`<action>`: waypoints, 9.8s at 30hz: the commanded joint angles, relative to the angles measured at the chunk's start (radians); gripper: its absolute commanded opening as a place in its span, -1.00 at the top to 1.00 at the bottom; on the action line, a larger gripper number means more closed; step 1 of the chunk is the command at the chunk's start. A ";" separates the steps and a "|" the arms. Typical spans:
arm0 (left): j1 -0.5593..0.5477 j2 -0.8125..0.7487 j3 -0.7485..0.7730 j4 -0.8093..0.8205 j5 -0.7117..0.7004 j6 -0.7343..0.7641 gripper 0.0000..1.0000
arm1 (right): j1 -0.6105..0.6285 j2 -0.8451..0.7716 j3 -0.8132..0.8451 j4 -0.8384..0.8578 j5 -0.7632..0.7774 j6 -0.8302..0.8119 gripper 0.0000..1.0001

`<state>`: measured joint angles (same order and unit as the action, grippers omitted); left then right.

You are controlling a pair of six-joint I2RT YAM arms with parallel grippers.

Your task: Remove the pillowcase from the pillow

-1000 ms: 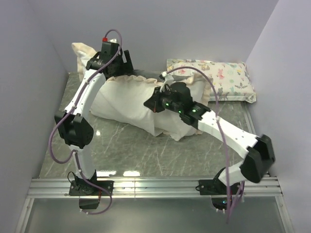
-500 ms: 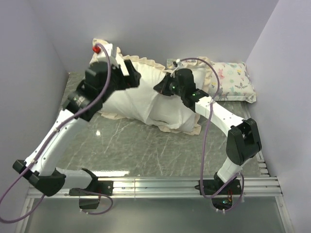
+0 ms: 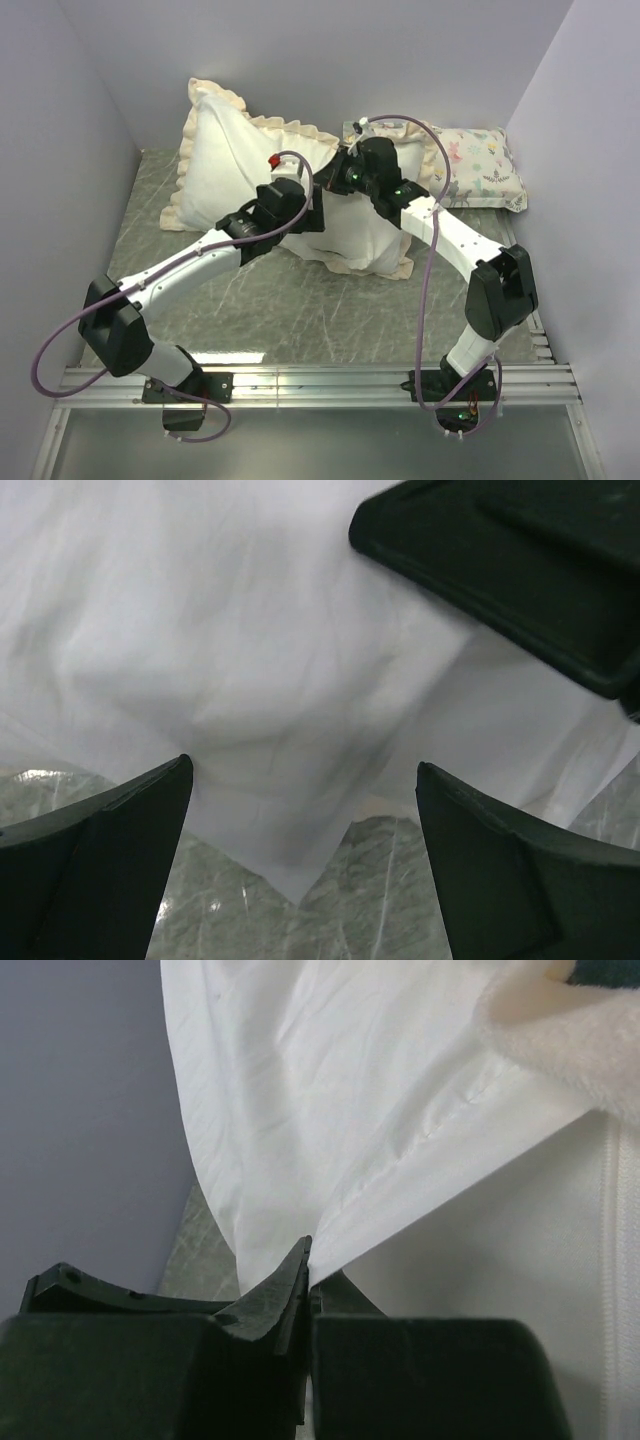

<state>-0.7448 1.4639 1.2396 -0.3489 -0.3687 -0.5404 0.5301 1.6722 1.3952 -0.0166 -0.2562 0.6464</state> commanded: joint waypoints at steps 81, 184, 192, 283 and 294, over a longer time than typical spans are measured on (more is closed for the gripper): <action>-0.347 -0.255 0.057 -0.332 -0.259 -0.246 -0.81 | 0.088 -0.528 -0.734 -0.083 0.250 -0.113 1.00; 0.160 -0.024 0.259 -0.101 0.059 -0.340 0.99 | 0.588 -0.278 -1.041 0.359 0.452 0.174 0.89; 0.160 -0.063 0.264 -0.145 0.094 -0.299 0.99 | 0.585 -0.166 -0.993 0.362 0.488 0.207 0.80; -0.214 -0.045 0.090 0.225 0.148 -0.392 0.99 | 0.021 -0.927 -0.777 -0.164 0.187 -0.086 -0.70; -0.217 0.041 0.116 0.212 0.211 -0.400 0.99 | 0.122 -0.917 -0.800 -0.088 0.242 -0.131 -0.82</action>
<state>-0.9524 1.4933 1.2762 -0.2787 -0.2241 -0.9295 0.6212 0.7727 0.6125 -0.1593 0.0063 0.5327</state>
